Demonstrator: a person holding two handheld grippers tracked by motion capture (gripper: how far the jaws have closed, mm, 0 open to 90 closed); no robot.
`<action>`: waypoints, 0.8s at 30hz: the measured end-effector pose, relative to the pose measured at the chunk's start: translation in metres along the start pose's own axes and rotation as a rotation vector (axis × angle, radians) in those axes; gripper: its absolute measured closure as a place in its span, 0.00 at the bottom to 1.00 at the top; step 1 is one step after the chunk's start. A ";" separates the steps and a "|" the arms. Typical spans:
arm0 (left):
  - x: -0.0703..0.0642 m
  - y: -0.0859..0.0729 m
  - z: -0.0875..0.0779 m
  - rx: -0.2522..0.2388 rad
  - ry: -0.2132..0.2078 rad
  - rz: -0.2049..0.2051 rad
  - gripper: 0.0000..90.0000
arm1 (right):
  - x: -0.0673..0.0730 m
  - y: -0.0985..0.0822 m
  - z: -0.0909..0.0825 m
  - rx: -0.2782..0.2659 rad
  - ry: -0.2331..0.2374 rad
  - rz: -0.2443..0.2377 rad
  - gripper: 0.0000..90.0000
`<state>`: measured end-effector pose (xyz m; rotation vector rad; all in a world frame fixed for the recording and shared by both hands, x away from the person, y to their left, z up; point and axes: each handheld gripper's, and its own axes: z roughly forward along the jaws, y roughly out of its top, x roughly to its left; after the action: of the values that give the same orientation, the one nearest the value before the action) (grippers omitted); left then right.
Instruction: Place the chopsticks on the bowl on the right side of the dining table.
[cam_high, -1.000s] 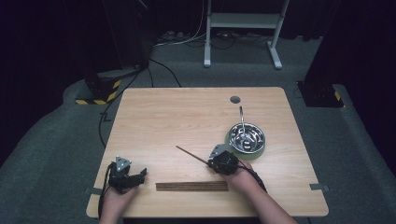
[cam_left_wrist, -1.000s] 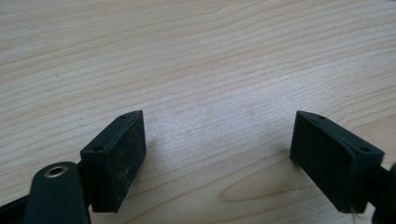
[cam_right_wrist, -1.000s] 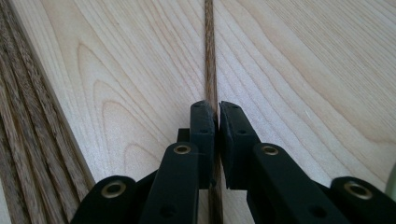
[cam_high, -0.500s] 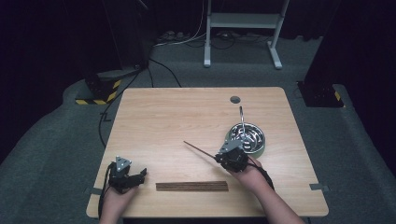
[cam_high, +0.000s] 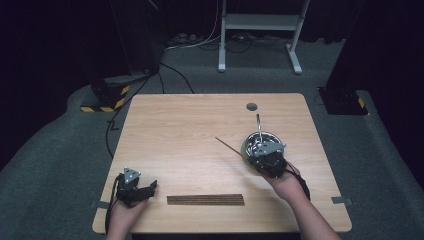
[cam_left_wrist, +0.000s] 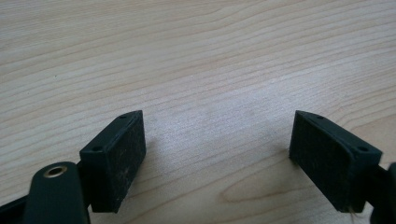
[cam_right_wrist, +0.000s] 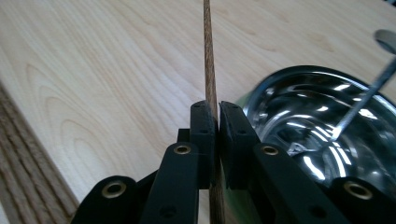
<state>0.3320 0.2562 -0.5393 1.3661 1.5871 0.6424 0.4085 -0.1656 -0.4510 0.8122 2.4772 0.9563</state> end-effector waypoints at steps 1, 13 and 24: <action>0.000 0.000 0.000 0.002 0.001 0.001 0.21 | -0.002 0.000 -0.001 -0.002 0.001 0.010 0.94; 0.000 0.000 0.000 0.001 0.001 0.000 0.21 | -0.033 -0.010 -0.006 0.003 -0.051 0.078 0.93; 0.000 0.000 0.000 0.000 0.000 0.000 0.21 | -0.051 -0.016 -0.005 0.011 -0.079 0.114 0.93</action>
<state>0.3321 0.2561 -0.5393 1.3657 1.5871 0.6425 0.4391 -0.2099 -0.4523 0.9855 2.3925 0.9304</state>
